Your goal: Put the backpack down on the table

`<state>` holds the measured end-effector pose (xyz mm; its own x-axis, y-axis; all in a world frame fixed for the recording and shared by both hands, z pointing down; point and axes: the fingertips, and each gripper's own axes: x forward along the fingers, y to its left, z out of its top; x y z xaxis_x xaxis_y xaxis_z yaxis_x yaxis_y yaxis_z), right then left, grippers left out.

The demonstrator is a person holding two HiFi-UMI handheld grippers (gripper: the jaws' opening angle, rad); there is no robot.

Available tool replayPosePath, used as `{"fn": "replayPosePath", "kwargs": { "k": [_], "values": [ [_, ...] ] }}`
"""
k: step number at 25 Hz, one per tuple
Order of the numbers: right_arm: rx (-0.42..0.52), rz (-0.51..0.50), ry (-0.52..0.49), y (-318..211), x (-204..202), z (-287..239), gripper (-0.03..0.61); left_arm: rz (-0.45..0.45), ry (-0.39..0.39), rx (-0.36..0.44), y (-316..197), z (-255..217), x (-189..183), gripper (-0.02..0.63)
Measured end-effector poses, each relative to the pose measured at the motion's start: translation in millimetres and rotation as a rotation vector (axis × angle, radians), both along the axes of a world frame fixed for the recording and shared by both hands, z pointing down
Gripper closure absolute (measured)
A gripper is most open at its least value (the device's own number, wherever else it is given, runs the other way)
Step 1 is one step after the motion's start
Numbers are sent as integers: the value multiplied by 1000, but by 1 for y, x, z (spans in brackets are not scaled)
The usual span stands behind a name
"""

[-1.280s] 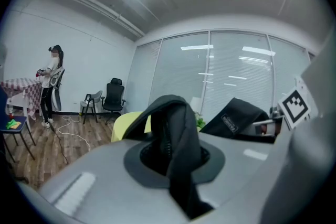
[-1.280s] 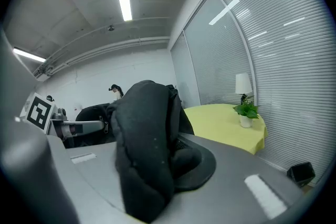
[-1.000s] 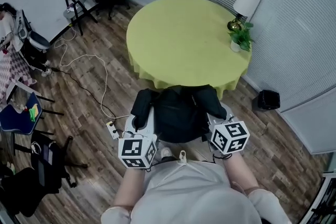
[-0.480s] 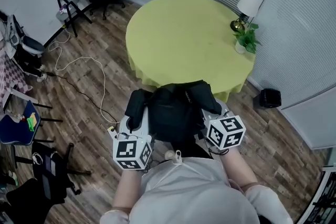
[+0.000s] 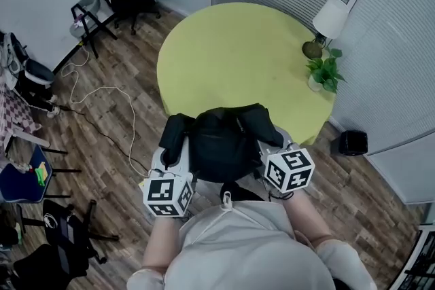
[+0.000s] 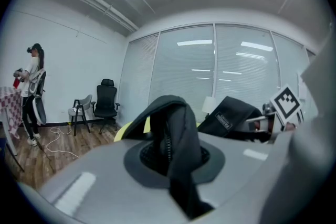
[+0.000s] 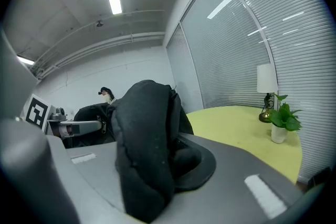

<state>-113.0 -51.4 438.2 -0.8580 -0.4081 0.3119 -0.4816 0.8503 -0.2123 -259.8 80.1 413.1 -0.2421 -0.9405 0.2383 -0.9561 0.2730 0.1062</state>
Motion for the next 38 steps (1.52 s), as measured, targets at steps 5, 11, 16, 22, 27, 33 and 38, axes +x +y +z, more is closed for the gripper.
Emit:
{"fn": "replayPosePath", "kwargs": {
  "k": [5,11,16,22,27,33,38],
  "values": [
    [4,6,-9,-67,-19,-6,549,24,-5,-3,-71,-6,-21,577],
    [8,43,-21,-137,-34,-10,549,74,-17,-3,-150,-12,-43,577],
    [9,82,-18,-177,-36,-11,549,125,-2,-8,-200,-10,-53,577],
    [-11,175,-7,-218,-40,-10,549,228,1,-27,-255,-8,-64,577],
    [-33,278,2,-246,-48,-8,549,332,12,-49,-301,-6,-82,577],
    [-39,396,5,-278,-62,-10,549,446,10,-58,-354,-7,-104,577],
    [-36,471,-3,-305,-73,-7,549,524,-16,-60,-395,-4,-120,577]
  ]
}}
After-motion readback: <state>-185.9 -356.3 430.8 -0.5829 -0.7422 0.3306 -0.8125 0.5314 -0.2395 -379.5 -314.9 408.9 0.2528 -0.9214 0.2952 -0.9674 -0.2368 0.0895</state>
